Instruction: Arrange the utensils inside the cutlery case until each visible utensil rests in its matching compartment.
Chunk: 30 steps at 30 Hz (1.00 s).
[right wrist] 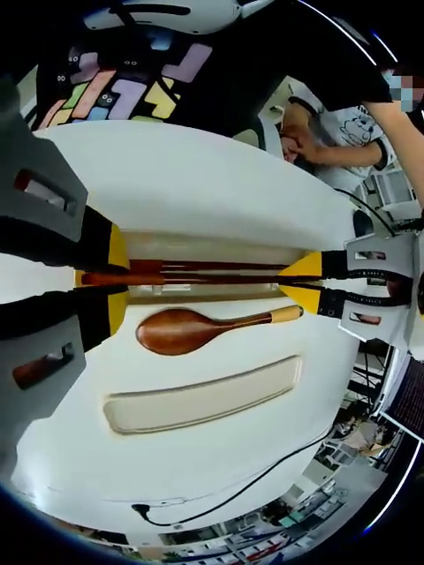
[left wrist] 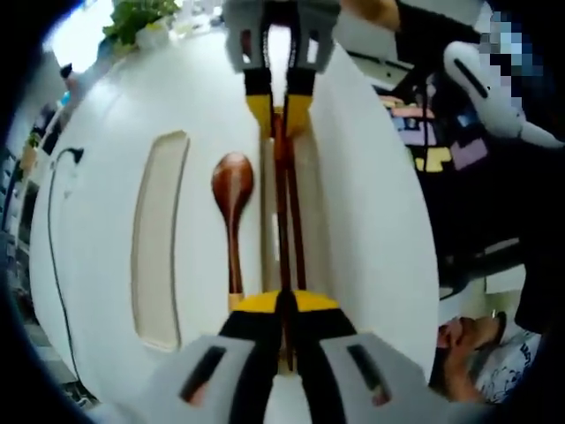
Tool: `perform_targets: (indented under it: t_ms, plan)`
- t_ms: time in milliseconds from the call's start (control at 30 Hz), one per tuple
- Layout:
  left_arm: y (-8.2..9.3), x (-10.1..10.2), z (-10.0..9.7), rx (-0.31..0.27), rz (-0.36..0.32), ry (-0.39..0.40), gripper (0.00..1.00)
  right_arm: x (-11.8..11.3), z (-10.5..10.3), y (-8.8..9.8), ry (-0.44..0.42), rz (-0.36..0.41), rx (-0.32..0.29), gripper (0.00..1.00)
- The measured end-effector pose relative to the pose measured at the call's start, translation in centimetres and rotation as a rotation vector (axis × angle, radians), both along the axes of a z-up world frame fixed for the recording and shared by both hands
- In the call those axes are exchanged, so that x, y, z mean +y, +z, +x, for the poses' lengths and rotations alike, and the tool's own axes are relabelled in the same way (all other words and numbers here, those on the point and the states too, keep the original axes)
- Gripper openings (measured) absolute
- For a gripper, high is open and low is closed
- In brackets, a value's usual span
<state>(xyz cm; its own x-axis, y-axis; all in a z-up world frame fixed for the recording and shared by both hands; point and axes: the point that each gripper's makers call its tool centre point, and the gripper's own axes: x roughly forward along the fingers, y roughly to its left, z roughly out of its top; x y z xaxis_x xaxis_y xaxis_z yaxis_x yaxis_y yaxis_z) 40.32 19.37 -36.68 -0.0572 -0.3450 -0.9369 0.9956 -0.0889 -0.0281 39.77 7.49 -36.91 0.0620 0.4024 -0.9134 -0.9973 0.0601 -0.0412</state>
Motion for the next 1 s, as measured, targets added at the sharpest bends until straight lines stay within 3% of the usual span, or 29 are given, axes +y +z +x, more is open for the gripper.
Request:
perform_targets:
  t_ms: [433, 833, 1000]
  plan:
    - [0.6, -0.2, -0.4, 0.007, -0.044, 0.007, 0.05, 0.0, 0.0, 0.7, 0.014, 0.017, 0.009, 0.05]
    - [2.0, 0.3, 0.8, -0.036, -0.093, 0.054, 0.06, -0.2, 0.3, 2.2, -0.021, 0.074, 0.041, 0.05]
    - [1.8, 1.0, 1.1, -0.052, -0.058, 0.046, 0.06, -0.2, 0.5, 2.8, -0.024, 0.086, 0.034, 0.05]
